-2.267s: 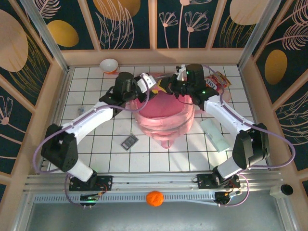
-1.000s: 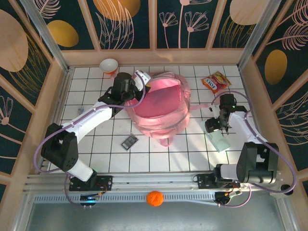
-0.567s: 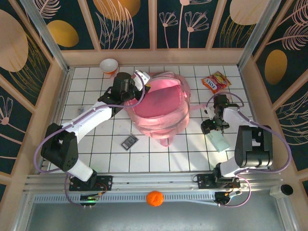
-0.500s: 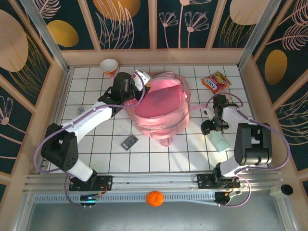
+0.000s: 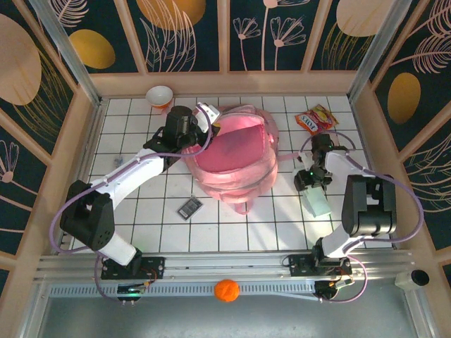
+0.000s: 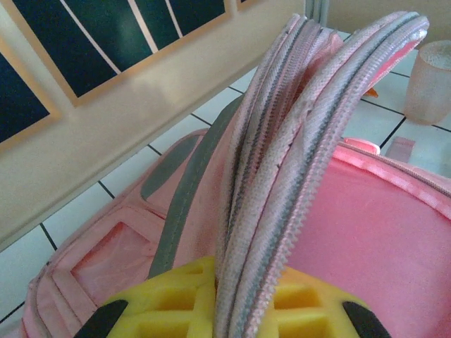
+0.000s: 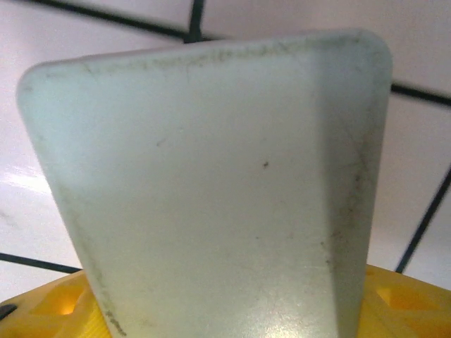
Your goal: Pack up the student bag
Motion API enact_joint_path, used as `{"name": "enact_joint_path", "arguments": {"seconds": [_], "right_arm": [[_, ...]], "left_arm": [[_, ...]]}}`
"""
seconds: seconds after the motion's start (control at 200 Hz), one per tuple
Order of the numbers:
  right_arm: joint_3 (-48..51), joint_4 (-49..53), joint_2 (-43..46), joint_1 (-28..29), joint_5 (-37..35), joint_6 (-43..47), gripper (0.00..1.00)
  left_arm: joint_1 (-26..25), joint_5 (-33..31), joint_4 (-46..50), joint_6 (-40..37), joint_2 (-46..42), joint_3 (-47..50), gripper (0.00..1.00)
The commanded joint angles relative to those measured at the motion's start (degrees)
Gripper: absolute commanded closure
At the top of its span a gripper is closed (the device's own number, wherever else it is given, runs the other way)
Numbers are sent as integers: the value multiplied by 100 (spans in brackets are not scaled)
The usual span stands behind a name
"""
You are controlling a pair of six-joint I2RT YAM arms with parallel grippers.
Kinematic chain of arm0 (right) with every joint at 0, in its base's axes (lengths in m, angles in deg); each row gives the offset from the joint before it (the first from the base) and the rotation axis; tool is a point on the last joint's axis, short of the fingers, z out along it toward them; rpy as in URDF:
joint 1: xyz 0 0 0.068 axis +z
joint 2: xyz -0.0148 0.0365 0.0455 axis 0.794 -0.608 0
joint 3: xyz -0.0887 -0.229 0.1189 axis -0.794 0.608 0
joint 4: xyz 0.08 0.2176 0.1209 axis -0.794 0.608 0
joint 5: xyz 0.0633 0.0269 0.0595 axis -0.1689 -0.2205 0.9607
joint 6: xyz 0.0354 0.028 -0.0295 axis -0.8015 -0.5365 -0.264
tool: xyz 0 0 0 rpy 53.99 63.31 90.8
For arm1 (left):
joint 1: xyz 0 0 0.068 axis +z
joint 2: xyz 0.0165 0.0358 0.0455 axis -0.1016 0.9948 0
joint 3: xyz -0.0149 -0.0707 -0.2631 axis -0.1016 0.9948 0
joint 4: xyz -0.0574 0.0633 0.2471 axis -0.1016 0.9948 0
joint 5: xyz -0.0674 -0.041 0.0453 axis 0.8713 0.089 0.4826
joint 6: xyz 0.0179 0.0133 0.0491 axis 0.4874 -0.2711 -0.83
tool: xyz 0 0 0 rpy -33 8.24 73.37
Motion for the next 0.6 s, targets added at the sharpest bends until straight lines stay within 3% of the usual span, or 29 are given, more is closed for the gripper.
{"name": "enact_joint_path", "arguments": {"seconds": [0.0, 0.16, 0.295, 0.41, 0.49, 0.596], "right_arm": [[-410, 240, 767, 115, 475, -354, 52], [-689, -107, 1741, 589, 828, -749, 55], [-758, -979, 2457, 1181, 1043, -993, 57], [-781, -1834, 2815, 1498, 1692, -1031, 60], [-769, -2310, 2939, 1884, 1998, -570, 62], [-719, -2482, 2975, 2673, 1923, 799, 65]], "left_arm": [[32, 45, -391, 451, -384, -80, 100], [37, 39, -259, 772, -430, -165, 100], [29, 93, -94, 982, -404, -304, 100], [31, 325, -48, 1141, -373, -437, 100], [29, 492, -15, 1245, -328, -546, 100], [30, 679, 5, 1379, -285, -659, 100]]}}
